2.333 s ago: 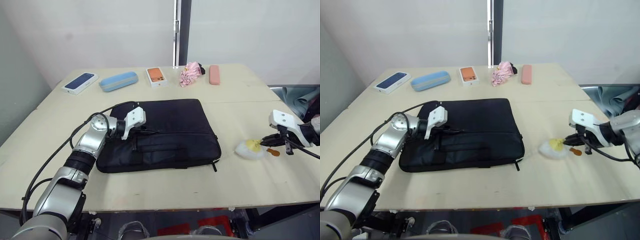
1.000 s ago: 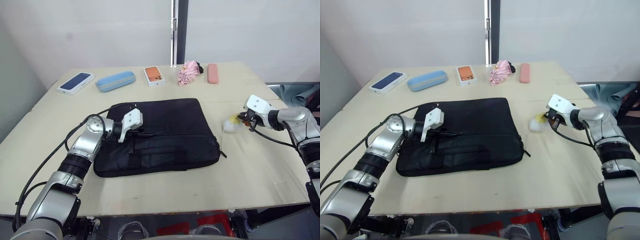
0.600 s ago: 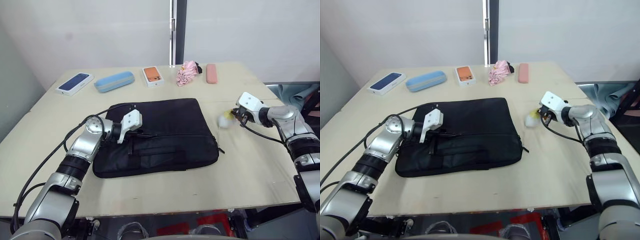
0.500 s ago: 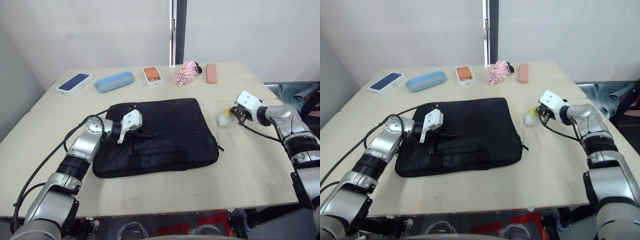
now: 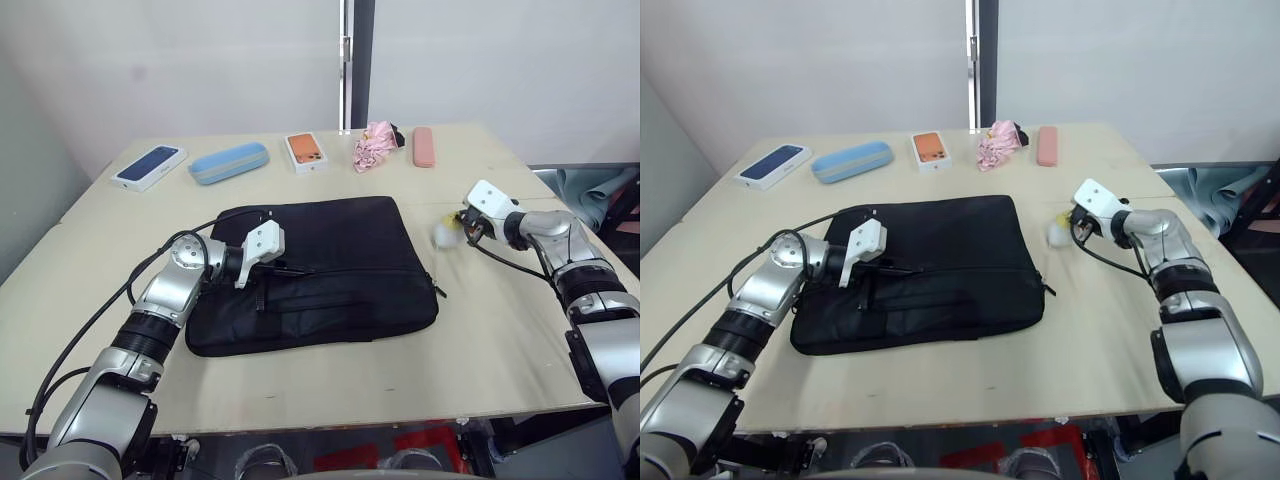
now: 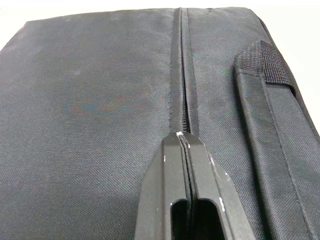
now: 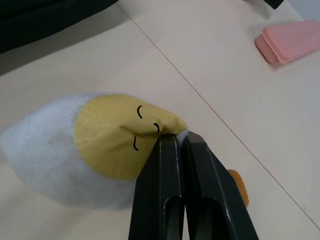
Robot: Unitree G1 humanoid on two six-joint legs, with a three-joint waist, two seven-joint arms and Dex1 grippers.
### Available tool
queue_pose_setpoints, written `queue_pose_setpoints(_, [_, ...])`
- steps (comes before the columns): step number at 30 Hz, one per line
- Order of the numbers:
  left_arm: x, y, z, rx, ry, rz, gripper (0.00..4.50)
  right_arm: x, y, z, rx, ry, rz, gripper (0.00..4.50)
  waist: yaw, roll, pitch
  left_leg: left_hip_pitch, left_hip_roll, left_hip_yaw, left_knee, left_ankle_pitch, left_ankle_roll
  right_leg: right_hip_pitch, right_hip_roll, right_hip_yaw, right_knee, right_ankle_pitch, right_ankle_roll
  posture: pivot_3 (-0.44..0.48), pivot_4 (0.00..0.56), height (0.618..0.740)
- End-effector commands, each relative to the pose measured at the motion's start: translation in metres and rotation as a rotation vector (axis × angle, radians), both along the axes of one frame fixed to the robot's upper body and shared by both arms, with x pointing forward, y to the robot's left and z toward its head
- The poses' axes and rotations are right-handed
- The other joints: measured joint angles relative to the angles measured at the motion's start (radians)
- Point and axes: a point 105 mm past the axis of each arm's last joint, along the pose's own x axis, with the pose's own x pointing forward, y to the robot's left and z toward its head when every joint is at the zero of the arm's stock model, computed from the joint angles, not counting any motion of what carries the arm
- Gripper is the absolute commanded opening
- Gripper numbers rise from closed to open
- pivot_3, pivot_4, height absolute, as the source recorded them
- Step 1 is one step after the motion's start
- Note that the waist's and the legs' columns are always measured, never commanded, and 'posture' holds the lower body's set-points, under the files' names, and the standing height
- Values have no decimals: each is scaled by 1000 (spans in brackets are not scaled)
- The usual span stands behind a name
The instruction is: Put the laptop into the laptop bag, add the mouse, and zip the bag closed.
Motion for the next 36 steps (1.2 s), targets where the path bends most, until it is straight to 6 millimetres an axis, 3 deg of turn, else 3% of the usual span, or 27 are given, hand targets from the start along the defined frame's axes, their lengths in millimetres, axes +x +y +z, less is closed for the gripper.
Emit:
queue_pose_setpoints(1, [-33,7,-72,148,279,-19,0,10,1,25,9,-100,-21,41,0,0,0,0,0,0,0,0,0,0,0,0,0,0,0,0,150,740])
queue_pose_setpoints(15, [-31,6,-72,151,274,-23,0,17,-3,33,18,-169,-87,41,0,0,0,0,0,0,0,0,0,0,0,0,0,0,0,0,150,740])
queue_pose_setpoints(25, [-31,6,-72,147,265,-13,0,4,16,9,113,-12,53,41,1,0,0,0,0,0,0,0,0,0,0,0,0,0,0,0,150,740])
queue_pose_setpoints(36, [-32,8,-72,150,264,-13,0,-21,10,-12,92,164,139,41,1,0,0,0,0,0,0,0,0,1,0,0,0,0,0,0,150,740])
